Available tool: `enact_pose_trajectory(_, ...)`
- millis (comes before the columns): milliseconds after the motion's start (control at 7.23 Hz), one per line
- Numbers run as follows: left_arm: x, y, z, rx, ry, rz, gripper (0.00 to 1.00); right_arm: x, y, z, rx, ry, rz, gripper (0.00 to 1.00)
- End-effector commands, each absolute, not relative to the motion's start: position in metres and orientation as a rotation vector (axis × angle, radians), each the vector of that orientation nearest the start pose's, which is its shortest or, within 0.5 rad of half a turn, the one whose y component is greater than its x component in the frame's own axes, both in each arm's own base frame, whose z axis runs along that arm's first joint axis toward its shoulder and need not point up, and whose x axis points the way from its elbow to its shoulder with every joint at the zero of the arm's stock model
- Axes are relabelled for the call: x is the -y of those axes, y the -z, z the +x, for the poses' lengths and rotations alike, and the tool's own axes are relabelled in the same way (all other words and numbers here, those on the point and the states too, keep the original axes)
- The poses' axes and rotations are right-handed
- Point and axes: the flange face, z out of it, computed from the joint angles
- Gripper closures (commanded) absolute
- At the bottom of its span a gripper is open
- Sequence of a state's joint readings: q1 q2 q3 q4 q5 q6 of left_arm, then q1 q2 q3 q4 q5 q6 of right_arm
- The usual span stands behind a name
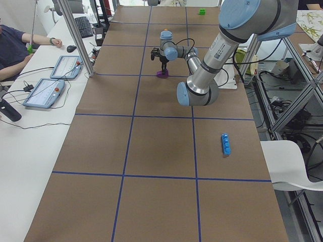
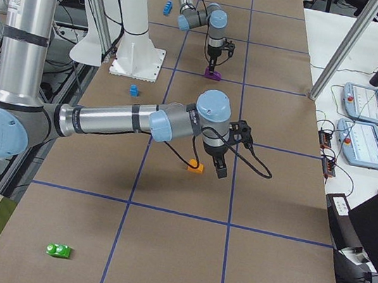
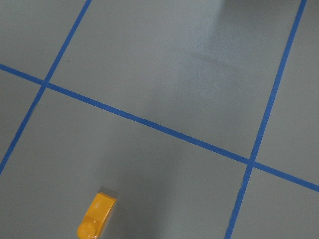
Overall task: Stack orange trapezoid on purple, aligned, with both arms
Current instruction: 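Carry the purple block with the left gripper to the table center, then lower the purple block and open the left gripper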
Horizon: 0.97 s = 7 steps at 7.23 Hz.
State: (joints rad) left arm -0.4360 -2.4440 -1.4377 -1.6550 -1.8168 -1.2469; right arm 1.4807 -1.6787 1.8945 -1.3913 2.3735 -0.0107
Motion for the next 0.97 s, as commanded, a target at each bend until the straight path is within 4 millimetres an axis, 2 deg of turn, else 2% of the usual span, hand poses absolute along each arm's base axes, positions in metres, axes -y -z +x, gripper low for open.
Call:
enact_pose_trajectory(0,0.4175,-0.164,0.6383,-0.845,0.001,0.089,1.0,0.4599,-0.5263,0.0202,0.807,0.253,0.343,0.0)
enact_pose_trajectory(277,0.4173,-0.1645,0.6379,-0.845,-0.001,0.091,0.98,0.4599,-0.5263,0.0202,0.807,0.253,0.343,0.0)
enact_pose_trajectory(553,0.4176,-0.1663,0.6383,-0.842,-0.002,0.092,0.7,0.4599,-0.5263,0.0202,0.807,0.253,0.343,0.0)
enact_pose_trajectory(692,0.4176,-0.1664,0.6383,-0.842,-0.002,0.092,0.6,0.4599,-0.5263,0.0202,0.807,0.253,0.343,0.0)
enact_pose_trajectory(830,0.4176,-0.1661,0.6383,-0.843,-0.004,0.093,0.42,0.4599,-0.5263,0.0202,0.807,0.253,0.343,0.0)
